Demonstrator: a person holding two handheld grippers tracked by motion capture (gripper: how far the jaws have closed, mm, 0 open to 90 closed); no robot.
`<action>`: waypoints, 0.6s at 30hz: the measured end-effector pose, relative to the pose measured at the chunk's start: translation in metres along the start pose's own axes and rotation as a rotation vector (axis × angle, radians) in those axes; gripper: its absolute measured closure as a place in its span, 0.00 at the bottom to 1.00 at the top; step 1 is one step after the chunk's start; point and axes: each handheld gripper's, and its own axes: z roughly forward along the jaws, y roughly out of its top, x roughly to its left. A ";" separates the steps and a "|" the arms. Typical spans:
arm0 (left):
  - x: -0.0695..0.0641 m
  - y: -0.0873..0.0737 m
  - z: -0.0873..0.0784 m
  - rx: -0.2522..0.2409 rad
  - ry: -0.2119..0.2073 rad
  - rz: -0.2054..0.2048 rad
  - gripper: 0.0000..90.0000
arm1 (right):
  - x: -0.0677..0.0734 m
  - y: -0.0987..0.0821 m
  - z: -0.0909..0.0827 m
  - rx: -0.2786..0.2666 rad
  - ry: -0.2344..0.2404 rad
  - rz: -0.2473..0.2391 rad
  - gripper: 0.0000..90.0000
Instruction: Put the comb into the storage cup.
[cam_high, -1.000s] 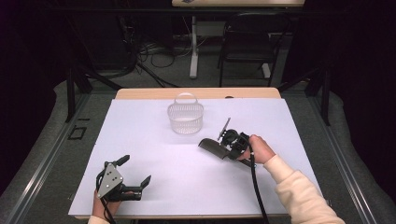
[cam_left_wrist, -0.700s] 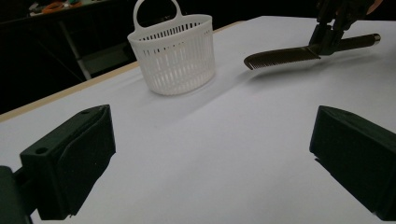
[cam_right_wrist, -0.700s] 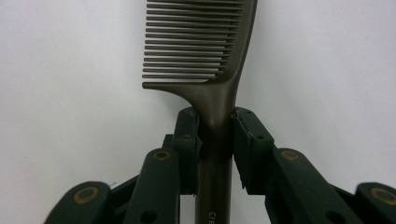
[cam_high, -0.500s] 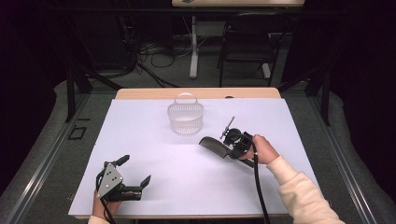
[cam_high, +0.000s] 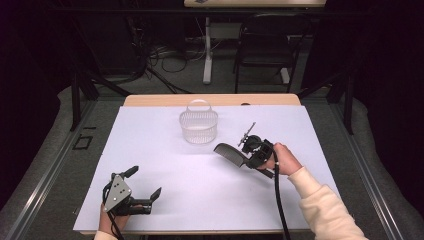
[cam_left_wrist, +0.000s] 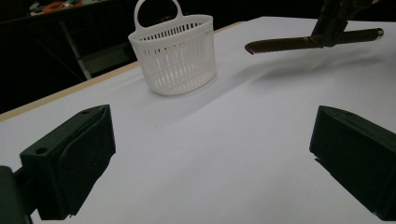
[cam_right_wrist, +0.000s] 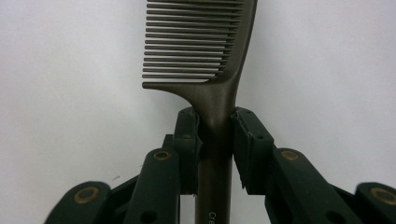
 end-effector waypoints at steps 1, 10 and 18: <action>0.000 0.000 0.000 -0.001 0.000 -0.001 0.00 | 0.000 0.000 -0.001 0.001 -0.002 0.000 0.81; 0.000 0.000 0.000 0.002 0.000 0.001 0.00 | -0.004 -0.003 -0.004 -0.028 -0.002 0.022 0.81; 0.000 0.000 0.000 0.001 0.002 0.001 0.00 | -0.006 -0.005 -0.010 -0.086 -0.013 0.038 0.81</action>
